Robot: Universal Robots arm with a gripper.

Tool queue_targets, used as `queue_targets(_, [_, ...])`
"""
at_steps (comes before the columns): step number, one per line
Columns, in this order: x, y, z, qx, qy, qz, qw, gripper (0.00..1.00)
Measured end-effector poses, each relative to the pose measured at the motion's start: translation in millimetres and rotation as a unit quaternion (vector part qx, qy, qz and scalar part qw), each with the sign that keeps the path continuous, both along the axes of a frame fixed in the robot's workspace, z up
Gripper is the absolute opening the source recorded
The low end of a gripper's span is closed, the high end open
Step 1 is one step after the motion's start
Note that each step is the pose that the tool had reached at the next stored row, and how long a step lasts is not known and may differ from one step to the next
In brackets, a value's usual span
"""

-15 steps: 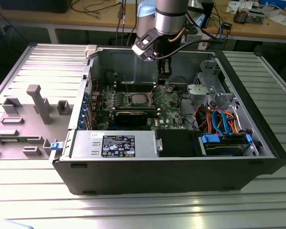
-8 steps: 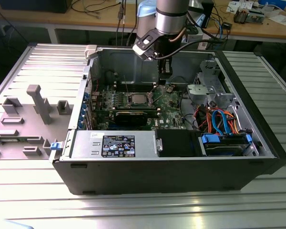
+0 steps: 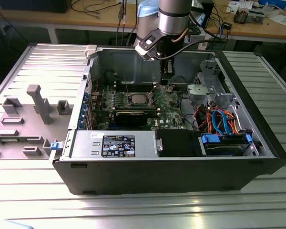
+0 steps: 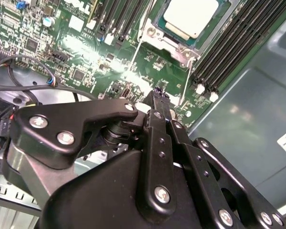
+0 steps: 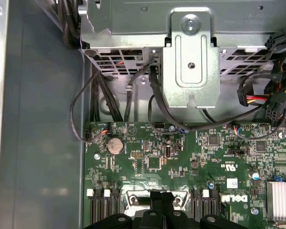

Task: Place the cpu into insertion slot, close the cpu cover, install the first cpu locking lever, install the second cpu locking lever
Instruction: 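Close the cpu cover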

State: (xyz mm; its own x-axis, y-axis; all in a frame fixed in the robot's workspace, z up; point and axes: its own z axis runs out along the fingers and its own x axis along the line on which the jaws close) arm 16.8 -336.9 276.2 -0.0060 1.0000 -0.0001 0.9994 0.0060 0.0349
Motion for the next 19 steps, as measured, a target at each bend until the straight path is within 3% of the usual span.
queue_targets(8, [15.0,0.0,-5.2,0.0,0.001,0.0,1.0,0.11])
queue_targets(15, [17.3,0.0,-11.5,0.0,0.0012,0.0,1.0,0.11])
queue_targets(19, [17.9,0.0,-21.6,0.0,0.002,0.0,1.0,0.11])
